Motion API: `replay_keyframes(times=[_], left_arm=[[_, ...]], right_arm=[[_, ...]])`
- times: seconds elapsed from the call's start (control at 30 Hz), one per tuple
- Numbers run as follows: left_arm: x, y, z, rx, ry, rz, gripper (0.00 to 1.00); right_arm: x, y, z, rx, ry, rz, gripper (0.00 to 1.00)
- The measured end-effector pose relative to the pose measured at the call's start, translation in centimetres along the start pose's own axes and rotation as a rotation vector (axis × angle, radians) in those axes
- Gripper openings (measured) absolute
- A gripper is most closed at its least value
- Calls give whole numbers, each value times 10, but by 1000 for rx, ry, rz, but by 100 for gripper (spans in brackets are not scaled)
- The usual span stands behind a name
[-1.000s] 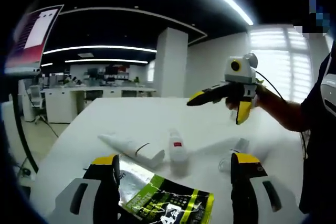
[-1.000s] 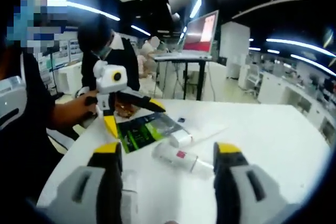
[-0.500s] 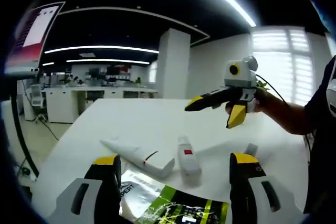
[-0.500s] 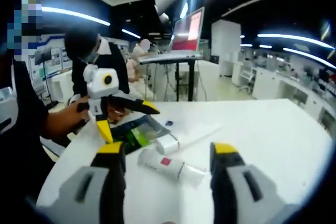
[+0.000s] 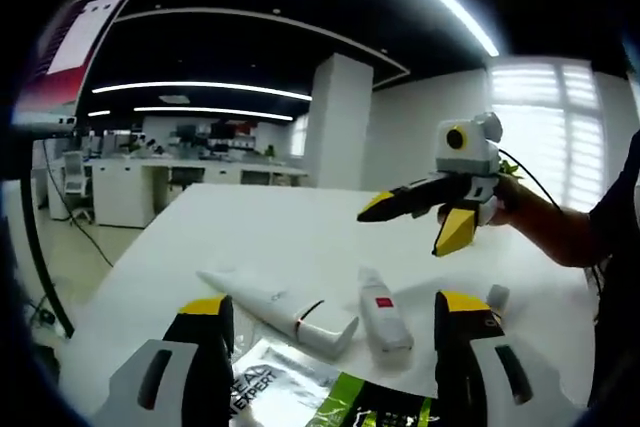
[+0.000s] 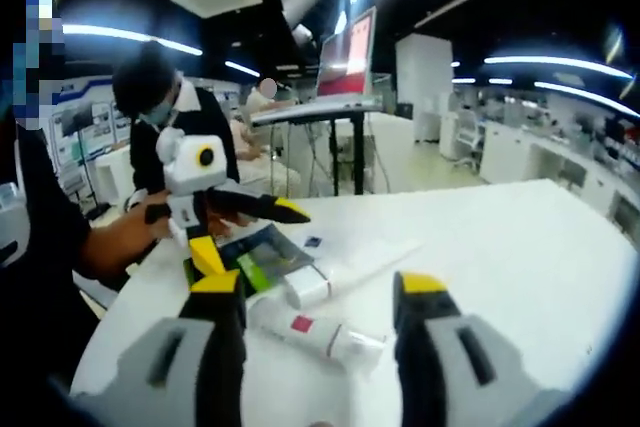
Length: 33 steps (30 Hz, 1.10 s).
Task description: Arrange the skincare products in the storage area until every visible bottle or jar stands upright without overlapping.
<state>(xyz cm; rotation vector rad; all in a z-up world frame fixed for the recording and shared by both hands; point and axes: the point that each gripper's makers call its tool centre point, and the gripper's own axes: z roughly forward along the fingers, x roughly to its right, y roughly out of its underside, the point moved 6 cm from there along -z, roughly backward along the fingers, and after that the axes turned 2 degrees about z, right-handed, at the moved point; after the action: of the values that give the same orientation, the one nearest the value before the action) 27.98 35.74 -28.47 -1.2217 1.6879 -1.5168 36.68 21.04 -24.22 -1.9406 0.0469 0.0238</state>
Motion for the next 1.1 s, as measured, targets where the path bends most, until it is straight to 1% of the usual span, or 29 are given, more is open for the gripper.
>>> replay_keyframes(times=[0.1,0.4,0.53,0.67,0.73,0.97,1.1], left_arm=[[-3,0,3,3,-2,-10,83],[-14,2,11,-14,-15,-35,80],[-18,5,16,-44,-23,-39,77],[-21,2,23,-48,-20,-49,77],[-23,3,27,-61,-21,-50,76],[-29,6,33,-93,-30,-67,72],[-35,9,35,-120,-38,-72,69]], right_arm=[[3,2,4,-6,1,8,59],[12,6,16,-26,5,12,57],[18,6,22,-28,12,17,54],[23,4,27,-25,18,16,52],[29,3,30,-26,23,16,52],[36,8,38,-46,21,48,49],[49,7,45,-50,16,83,47]])
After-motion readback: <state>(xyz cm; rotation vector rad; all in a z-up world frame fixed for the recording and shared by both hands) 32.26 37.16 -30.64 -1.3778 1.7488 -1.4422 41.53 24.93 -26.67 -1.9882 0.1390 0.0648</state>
